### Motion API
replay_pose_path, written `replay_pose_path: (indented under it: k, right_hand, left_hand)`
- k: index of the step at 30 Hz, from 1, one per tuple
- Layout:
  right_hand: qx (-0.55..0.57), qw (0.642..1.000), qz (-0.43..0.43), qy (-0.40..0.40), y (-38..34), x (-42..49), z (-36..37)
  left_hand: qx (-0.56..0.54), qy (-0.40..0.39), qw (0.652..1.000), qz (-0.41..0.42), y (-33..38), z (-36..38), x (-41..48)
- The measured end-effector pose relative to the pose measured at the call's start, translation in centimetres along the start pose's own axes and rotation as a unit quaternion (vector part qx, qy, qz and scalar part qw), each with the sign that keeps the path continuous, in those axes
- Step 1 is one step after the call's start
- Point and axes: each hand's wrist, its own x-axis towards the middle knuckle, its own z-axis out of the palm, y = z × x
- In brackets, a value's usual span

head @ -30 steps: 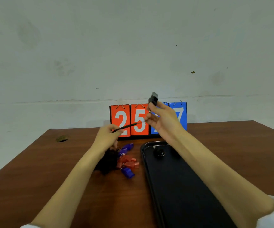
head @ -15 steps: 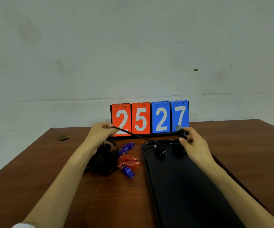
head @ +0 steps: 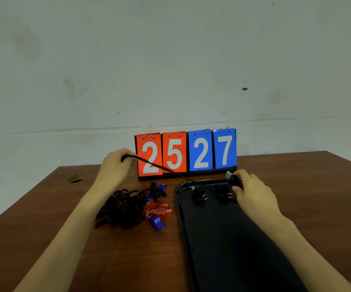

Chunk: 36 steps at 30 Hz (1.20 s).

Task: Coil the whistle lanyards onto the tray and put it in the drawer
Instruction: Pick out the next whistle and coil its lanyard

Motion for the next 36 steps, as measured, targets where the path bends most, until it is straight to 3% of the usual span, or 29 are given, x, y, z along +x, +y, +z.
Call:
replay_pose_path:
  k: [2, 4, 7, 9, 11, 13, 15, 17, 19, 22, 27, 29, 33, 36]
  right_hand:
    - [0.010, 1.000, 0.002, 0.004, -0.2, -0.1, -0.1]
    - [0.027, 1.000, -0.003, 0.011, -0.4, -0.1, -0.1]
    - [0.171, 0.985, 0.002, 0.036, -0.8, -0.1, -0.4]
    - [0.327, 0.945, 0.016, 0.015, -1.6, -0.3, -0.8]
    - [0.439, 0.898, 0.022, -0.033, -2.6, -0.8, -1.2]
    - [0.503, 0.861, 0.021, -0.066, -3.5, -1.4, -1.3]
    - [0.557, 0.827, 0.024, -0.074, -4.1, -1.9, -1.4]
    - [0.590, 0.804, 0.020, -0.074, -4.3, -2.2, -1.5]
    - [0.611, 0.788, 0.027, -0.072, -4.1, -2.2, -1.5]
    - [0.636, 0.768, 0.052, -0.058, -3.7, -2.0, -1.4]
    - [0.713, 0.694, 0.094, -0.036, -2.9, -1.6, -1.8]
    - [0.691, 0.714, 0.111, -0.017, -2.5, -1.5, -2.2]
    - [0.508, 0.857, 0.081, -0.034, -1.4, -1.7, -2.0]
    - [0.323, 0.945, -0.005, -0.053, -1.5, -2.4, -1.2]
  left_hand:
    - [-0.171, -0.045, 0.981, -0.075, 0.4, -0.2, 0.0]
    - [-0.218, -0.070, 0.965, -0.130, 0.2, -0.1, 0.0]
    - [0.011, -0.166, 0.977, -0.136, -0.6, 0.2, 0.0]
    - [0.140, -0.301, 0.935, -0.125, -0.6, 0.5, -0.6]
    - [0.163, -0.354, 0.916, -0.101, 0.5, 1.1, -1.2]
    - [0.084, -0.318, 0.943, -0.040, 2.8, 2.4, -2.2]
    - [-0.100, -0.295, 0.949, -0.042, 5.6, 4.0, -3.6]
    - [-0.330, -0.319, 0.880, -0.120, 8.0, 6.3, -5.1]
    - [-0.448, -0.335, 0.810, -0.176, 9.4, 8.4, -6.4]
    - [-0.471, -0.373, 0.777, -0.187, 9.7, 9.7, -7.6]
    - [-0.359, -0.412, 0.826, -0.137, 8.9, 7.3, -6.8]
    - [-0.274, -0.423, 0.856, -0.118, 8.2, 6.1, -6.6]
    - [-0.076, -0.411, 0.908, -0.022, 7.2, 4.5, -6.1]
    - [-0.010, -0.390, 0.917, 0.083, 7.4, 4.0, -5.6]
